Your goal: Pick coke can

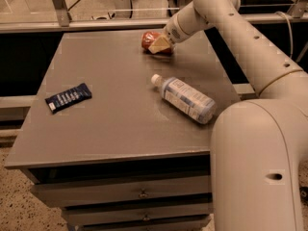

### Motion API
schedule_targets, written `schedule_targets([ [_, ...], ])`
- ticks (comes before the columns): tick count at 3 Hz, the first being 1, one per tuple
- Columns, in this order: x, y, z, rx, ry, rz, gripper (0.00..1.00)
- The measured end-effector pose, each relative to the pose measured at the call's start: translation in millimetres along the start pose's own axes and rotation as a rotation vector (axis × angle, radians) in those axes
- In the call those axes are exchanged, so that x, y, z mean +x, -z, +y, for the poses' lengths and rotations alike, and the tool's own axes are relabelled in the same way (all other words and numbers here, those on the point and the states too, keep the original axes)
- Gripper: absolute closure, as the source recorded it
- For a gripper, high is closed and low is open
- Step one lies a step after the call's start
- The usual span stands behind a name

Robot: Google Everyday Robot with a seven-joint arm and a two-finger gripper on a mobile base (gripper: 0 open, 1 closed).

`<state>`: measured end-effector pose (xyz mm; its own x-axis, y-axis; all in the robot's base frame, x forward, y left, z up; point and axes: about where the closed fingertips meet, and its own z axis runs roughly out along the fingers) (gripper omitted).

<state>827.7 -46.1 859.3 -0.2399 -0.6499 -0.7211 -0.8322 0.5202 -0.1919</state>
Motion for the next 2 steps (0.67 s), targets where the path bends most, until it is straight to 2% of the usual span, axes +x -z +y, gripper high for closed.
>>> schedule_targets([
  [2,-2.3,2.1,-0.6,0.0,0.0,0.0,0.95],
])
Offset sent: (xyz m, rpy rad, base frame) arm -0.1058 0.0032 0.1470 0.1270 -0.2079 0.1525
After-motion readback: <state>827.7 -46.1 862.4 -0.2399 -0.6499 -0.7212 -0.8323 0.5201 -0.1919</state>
